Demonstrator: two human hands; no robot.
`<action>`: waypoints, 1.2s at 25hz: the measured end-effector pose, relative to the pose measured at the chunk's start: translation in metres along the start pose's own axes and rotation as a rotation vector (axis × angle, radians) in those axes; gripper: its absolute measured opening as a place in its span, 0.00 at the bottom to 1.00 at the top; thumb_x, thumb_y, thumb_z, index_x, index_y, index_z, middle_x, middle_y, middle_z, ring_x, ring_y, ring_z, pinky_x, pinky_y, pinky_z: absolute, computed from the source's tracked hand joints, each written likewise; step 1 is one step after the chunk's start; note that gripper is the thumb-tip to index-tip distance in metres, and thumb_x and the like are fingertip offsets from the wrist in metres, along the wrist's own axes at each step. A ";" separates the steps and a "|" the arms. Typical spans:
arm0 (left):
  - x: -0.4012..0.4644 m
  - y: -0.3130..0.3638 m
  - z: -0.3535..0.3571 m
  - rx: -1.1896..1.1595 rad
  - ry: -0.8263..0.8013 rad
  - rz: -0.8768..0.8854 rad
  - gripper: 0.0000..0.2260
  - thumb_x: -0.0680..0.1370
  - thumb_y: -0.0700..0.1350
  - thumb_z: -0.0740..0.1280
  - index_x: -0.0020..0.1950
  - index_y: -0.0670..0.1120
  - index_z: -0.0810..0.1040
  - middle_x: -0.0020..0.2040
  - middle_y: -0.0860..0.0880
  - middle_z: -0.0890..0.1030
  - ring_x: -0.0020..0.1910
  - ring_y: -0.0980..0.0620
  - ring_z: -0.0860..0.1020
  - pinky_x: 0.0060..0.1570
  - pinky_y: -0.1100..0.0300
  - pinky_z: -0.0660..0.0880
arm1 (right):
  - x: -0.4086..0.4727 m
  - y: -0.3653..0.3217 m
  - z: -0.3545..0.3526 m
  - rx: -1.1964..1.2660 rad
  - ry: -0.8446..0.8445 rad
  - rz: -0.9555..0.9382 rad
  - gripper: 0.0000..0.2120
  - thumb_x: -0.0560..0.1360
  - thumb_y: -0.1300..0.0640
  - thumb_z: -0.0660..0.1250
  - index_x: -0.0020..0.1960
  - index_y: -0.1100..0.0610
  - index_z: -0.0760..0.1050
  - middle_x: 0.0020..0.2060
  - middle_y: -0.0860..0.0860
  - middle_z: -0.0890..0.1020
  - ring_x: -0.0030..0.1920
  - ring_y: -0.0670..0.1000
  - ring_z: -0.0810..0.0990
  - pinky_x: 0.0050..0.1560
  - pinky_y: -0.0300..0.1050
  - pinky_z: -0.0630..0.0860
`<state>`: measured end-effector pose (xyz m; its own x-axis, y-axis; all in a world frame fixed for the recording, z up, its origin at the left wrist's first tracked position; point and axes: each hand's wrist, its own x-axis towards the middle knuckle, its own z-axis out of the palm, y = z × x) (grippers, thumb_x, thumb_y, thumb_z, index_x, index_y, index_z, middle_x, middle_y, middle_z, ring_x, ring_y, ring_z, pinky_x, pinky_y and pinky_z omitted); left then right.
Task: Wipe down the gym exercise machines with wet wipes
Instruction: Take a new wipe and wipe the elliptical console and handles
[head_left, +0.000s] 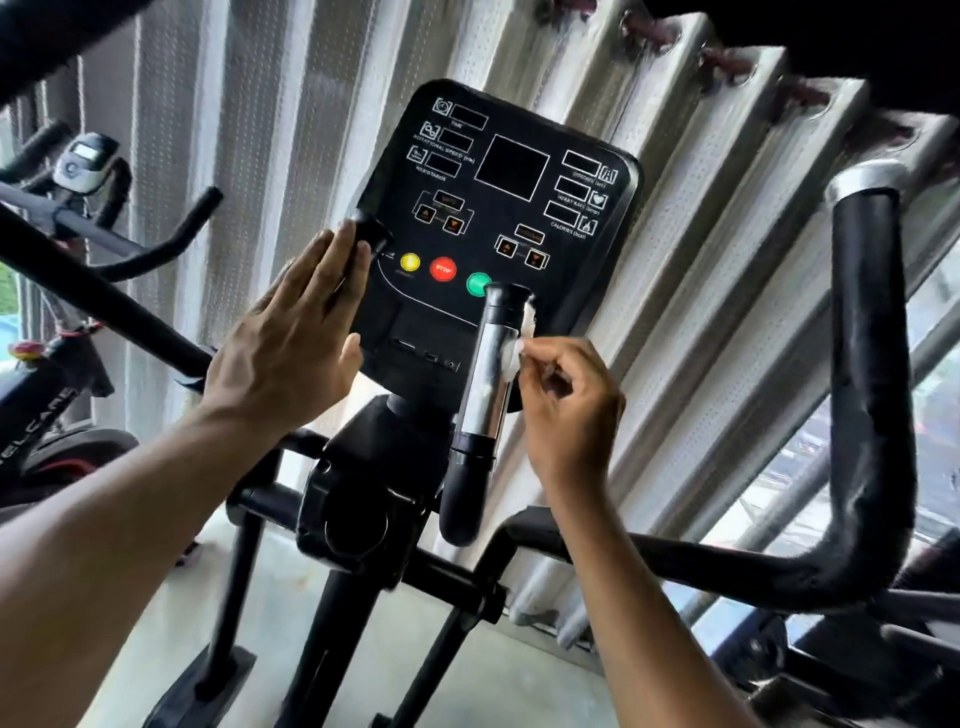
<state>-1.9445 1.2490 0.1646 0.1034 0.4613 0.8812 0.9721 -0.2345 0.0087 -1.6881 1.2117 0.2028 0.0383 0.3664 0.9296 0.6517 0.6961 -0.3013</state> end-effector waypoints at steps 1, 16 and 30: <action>0.001 0.000 0.000 -0.008 -0.013 -0.004 0.39 0.78 0.45 0.70 0.84 0.39 0.54 0.85 0.42 0.52 0.83 0.42 0.57 0.72 0.44 0.68 | -0.022 -0.004 -0.006 0.016 -0.024 0.005 0.06 0.75 0.70 0.72 0.49 0.63 0.84 0.47 0.52 0.84 0.48 0.46 0.83 0.47 0.42 0.81; 0.001 -0.006 -0.002 -0.096 -0.082 0.002 0.38 0.79 0.42 0.68 0.85 0.40 0.53 0.86 0.44 0.50 0.84 0.46 0.53 0.73 0.44 0.67 | 0.022 -0.021 -0.013 -0.443 -0.390 -0.558 0.09 0.79 0.67 0.64 0.52 0.61 0.83 0.49 0.53 0.81 0.47 0.55 0.72 0.50 0.49 0.75; -0.001 -0.004 0.002 -0.101 -0.005 0.020 0.33 0.78 0.45 0.57 0.84 0.40 0.57 0.86 0.45 0.52 0.83 0.45 0.56 0.68 0.35 0.72 | 0.059 -0.044 0.000 -0.777 -0.793 -0.864 0.07 0.69 0.68 0.70 0.38 0.58 0.77 0.46 0.56 0.76 0.41 0.53 0.75 0.34 0.42 0.68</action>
<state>-1.9477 1.2516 0.1628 0.1236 0.4603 0.8791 0.9438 -0.3283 0.0392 -1.7147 1.2022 0.2707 -0.8455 0.4312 0.3150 0.5060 0.4584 0.7307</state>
